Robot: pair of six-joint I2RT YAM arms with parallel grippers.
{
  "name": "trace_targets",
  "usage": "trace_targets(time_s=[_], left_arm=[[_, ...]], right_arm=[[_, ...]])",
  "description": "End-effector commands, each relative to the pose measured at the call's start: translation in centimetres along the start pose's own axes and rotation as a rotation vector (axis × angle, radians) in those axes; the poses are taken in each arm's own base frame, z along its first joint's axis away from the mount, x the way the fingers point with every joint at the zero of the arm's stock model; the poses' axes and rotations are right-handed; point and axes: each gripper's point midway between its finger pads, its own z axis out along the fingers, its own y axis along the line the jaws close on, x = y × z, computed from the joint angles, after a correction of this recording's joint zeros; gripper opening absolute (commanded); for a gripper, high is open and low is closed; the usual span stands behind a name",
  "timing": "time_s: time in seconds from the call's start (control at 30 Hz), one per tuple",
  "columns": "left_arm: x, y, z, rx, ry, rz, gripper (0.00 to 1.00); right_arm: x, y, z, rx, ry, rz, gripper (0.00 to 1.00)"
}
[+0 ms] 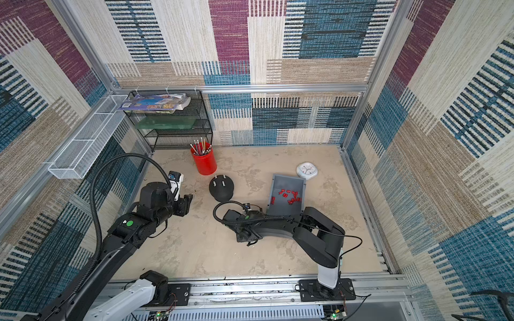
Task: Cover the protruding screws with screw protection sleeves
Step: Pick up the screw protection sleeve from the center of the board.
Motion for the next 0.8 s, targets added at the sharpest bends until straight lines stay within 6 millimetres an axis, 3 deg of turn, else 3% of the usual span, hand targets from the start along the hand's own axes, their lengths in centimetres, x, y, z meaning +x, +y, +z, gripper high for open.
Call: trace_targets(time_s=[0.0,0.1,0.43,0.77], left_arm=[[-0.6,0.0,-0.2,0.003,-0.019,0.012,0.64],[-0.5,-0.1,-0.2,0.006,-0.018,0.011,0.64],[-0.5,-0.1,0.0,0.008,-0.013,0.006,0.65],[-1.4,-3.2,1.0,0.173,0.053,-0.05,0.65]], right_arm=[[-0.1,-0.2,-0.3,-0.002,-0.006,0.016,0.19],[0.0,0.0,-0.2,-0.006,-0.002,0.012,0.1],[-0.3,0.2,-0.6,-0.018,-0.018,-0.011,0.11],[-2.9,1.6,-5.7,-0.18,-0.24,-0.15,0.08]])
